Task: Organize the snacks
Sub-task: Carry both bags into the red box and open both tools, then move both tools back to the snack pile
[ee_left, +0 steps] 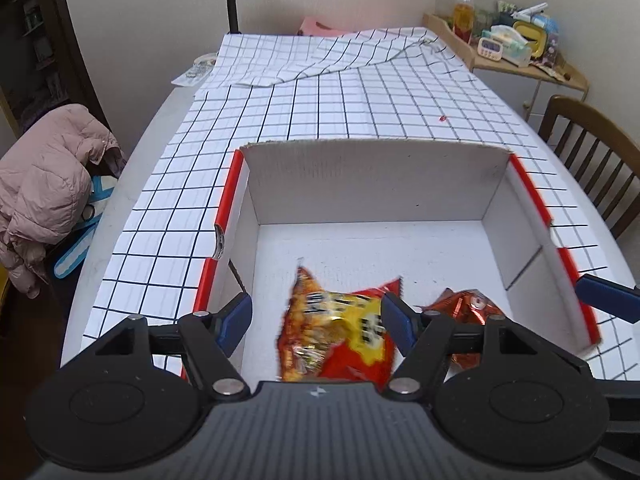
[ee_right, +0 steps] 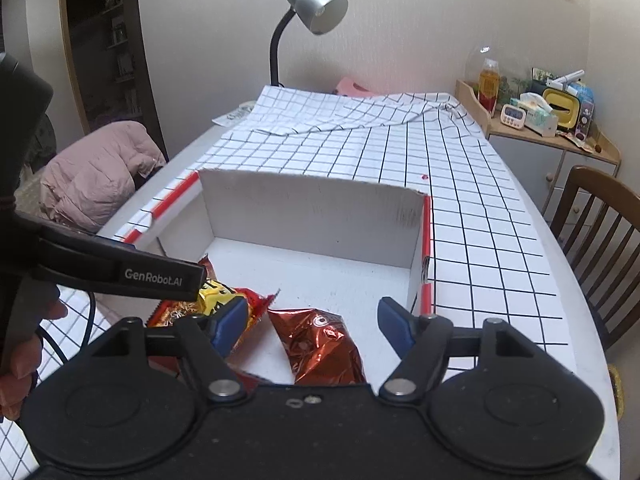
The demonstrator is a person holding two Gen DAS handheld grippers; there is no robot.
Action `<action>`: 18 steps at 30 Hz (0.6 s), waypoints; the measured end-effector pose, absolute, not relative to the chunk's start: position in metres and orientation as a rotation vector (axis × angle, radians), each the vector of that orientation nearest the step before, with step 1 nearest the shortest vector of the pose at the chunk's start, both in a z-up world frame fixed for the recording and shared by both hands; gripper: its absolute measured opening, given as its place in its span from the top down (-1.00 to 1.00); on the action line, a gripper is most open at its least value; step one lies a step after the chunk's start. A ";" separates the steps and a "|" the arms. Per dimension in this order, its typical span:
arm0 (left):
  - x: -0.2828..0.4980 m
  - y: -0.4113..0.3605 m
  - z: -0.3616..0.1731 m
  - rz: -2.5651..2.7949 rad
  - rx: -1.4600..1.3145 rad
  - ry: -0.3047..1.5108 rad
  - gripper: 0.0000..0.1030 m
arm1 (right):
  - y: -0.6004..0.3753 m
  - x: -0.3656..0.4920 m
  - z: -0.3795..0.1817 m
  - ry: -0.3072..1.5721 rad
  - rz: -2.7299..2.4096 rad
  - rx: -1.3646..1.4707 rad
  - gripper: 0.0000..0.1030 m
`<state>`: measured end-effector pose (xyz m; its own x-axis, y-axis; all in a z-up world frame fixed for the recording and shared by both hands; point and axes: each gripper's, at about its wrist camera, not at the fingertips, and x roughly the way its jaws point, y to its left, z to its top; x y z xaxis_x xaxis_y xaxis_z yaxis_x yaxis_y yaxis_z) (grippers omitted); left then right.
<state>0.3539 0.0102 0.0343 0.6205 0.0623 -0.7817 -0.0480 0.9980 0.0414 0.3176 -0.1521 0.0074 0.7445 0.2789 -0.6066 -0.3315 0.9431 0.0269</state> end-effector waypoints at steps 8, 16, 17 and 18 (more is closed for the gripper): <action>0.318 0.006 0.056 0.038 0.013 0.852 -0.37 | -0.157 0.286 0.024 0.606 0.352 -0.088 -0.61; 0.282 0.007 0.069 0.010 -0.011 0.826 -0.37 | -0.165 0.254 0.035 0.576 0.371 -0.081 -0.76; 0.278 0.008 0.070 0.007 -0.013 0.823 -0.37 | -0.166 0.251 0.035 0.573 0.374 -0.080 -0.78; 0.273 0.008 0.071 0.004 -0.016 0.821 -0.38 | -0.166 0.247 0.036 0.571 0.376 -0.078 -0.80</action>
<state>0.2735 0.0083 0.0710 0.6817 -0.0024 -0.7317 -0.0097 0.9999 -0.0123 0.2474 -0.1664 0.0358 0.7752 0.3257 -0.5413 -0.3685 0.9291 0.0314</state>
